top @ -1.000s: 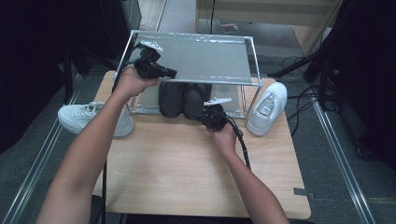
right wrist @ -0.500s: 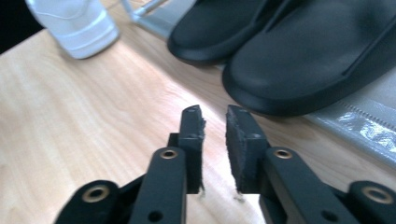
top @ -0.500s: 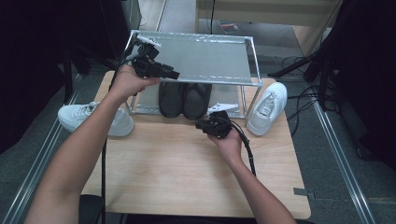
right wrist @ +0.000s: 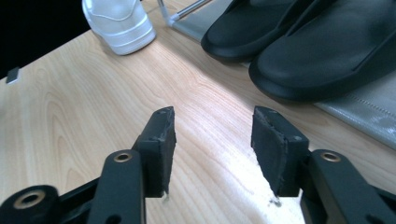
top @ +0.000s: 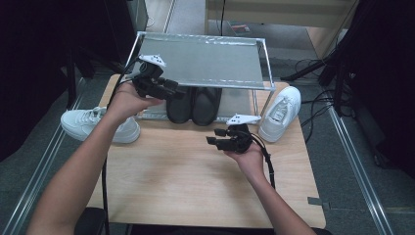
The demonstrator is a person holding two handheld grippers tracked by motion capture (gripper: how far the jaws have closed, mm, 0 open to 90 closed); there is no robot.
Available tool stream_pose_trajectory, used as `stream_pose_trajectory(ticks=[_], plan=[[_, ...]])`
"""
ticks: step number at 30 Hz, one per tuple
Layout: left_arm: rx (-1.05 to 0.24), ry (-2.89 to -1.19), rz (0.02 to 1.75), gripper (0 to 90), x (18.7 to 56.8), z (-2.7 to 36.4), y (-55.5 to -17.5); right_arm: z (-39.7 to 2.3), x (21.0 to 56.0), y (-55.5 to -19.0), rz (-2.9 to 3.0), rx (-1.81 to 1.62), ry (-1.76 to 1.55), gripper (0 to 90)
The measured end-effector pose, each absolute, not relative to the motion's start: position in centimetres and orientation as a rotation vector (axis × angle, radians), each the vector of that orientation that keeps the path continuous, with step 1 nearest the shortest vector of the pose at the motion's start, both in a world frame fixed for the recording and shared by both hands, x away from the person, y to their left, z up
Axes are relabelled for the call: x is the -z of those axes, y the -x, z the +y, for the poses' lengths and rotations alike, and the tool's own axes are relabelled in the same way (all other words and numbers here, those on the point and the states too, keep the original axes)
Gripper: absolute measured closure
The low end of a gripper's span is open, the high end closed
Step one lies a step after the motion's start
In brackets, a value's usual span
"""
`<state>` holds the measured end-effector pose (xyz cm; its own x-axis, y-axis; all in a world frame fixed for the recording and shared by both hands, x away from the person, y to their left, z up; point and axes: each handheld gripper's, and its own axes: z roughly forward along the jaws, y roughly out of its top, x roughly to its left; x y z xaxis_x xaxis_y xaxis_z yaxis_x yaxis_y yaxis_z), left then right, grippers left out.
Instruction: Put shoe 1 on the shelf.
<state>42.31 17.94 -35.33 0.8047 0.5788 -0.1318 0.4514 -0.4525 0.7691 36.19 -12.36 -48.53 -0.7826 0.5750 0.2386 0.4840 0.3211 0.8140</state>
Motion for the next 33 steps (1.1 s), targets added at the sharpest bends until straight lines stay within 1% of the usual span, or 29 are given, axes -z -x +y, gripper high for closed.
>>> stream_pose_trajectory(ticks=[10, 13, 21, 26, 28, 33], plan=[[-0.155, -2.124, 0.782, 39.1, 38.4, 18.4, -40.5, -14.3, 48.4, -34.6, 2.473, -1.507, -0.965, 46.3], [-0.138, -2.140, 0.780, 41.0, 39.5, 18.5, -39.4, -14.8, 48.6, -34.1, 2.474, -1.515, -0.959, 45.9], [-0.105, -2.130, 0.810, 40.7, 41.5, 19.1, -37.3, -15.9, 48.6, -33.0, 2.492, -1.498, -0.941, 44.9], [-0.083, -2.099, 0.831, 40.2, 42.6, 19.9, -36.4, -16.4, 48.8, -32.9, 2.500, -1.493, -0.951, 45.0], [-0.101, -2.130, 0.859, 40.3, 43.1, 20.3, -36.0, -16.6, 48.8, -33.0, 2.495, -1.495, -0.966, 45.1], [-0.103, -2.115, 0.881, 40.4, 43.8, 21.0, -35.3, -17.1, 48.6, -33.0, 2.477, -1.507, -0.971, 45.0]])
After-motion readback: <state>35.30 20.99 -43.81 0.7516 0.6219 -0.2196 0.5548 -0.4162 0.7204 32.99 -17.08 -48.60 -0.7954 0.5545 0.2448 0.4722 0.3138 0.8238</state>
